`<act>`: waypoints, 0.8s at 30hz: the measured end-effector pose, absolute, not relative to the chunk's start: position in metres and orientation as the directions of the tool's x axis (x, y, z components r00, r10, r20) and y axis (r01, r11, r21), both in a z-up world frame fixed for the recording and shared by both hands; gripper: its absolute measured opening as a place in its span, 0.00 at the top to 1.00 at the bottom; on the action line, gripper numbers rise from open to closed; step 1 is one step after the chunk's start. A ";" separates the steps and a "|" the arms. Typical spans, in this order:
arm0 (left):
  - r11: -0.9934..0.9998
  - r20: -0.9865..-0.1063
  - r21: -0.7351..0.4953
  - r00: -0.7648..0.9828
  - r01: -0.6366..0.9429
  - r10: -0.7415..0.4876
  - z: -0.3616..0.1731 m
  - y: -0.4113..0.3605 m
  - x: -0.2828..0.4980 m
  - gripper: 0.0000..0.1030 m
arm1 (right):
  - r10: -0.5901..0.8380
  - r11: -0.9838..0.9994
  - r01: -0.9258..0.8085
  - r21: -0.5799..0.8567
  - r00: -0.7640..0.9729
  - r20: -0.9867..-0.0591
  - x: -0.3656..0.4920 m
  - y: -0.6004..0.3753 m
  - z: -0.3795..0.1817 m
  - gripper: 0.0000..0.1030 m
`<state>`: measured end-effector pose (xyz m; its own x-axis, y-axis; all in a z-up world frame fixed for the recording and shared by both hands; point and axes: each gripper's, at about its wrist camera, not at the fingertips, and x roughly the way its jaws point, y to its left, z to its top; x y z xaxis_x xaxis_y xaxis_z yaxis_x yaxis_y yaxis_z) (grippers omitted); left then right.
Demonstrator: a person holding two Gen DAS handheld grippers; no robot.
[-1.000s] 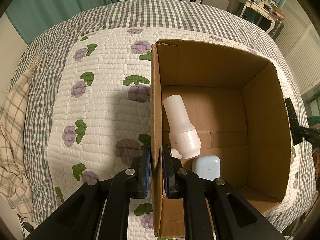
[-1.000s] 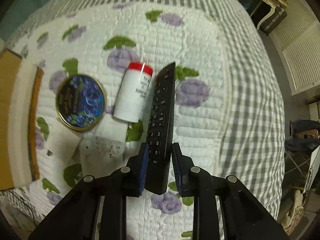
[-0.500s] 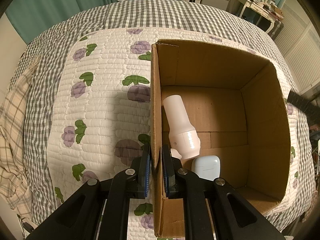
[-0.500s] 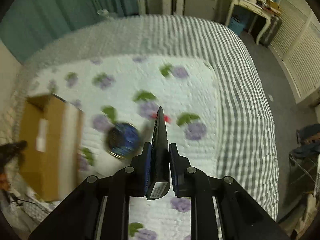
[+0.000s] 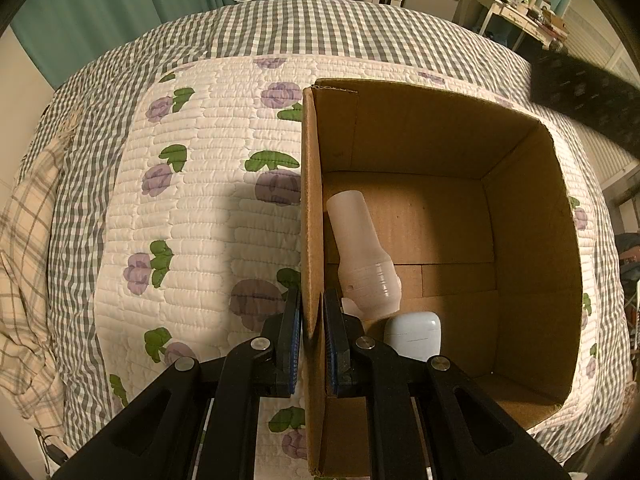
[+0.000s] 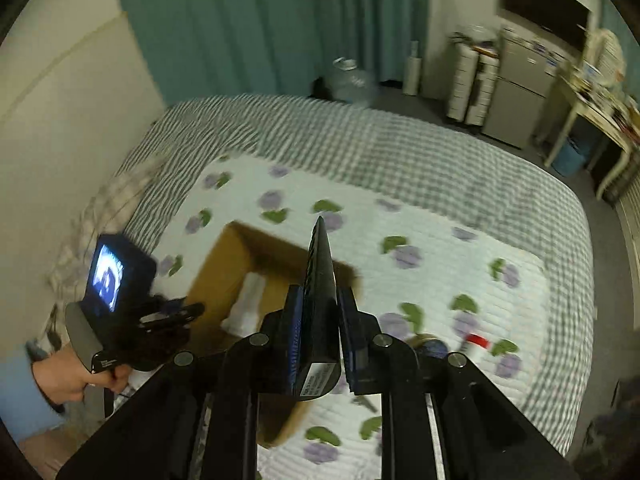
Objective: Organize rigid objects
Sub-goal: 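Lower the black remote into the box beside the earbud case and release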
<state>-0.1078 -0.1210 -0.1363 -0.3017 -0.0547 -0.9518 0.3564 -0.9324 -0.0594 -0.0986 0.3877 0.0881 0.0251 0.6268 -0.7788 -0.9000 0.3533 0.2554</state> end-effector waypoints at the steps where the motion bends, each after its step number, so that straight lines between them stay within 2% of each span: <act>1: -0.933 -0.951 -0.060 -0.303 0.356 -0.054 -0.136 -0.121 -0.108 0.90 | 0.614 0.337 -0.909 0.247 0.013 -0.790 -0.106 0.395 0.083 0.84; 10: -0.931 -0.950 -0.072 -0.308 0.357 -0.045 -0.136 -0.122 -0.109 0.90 | 0.444 0.281 -0.952 0.125 0.014 -0.896 -0.148 0.430 0.001 0.84; 18: -0.935 -0.950 -0.059 -0.308 0.349 -0.055 -0.137 -0.121 -0.108 0.90 | 0.381 0.204 -0.978 0.041 0.041 -0.924 -0.171 0.420 -0.028 0.83; 22: -0.934 -0.949 -0.061 -0.310 0.351 -0.054 -0.137 -0.121 -0.107 0.90 | 0.363 0.206 -0.977 0.052 0.027 -0.931 -0.173 0.411 -0.035 0.83; 24: -0.935 -0.950 -0.057 -0.308 0.350 -0.057 -0.137 -0.120 -0.107 0.90 | 0.378 0.205 -0.976 0.072 0.011 -0.926 -0.170 0.406 -0.030 0.75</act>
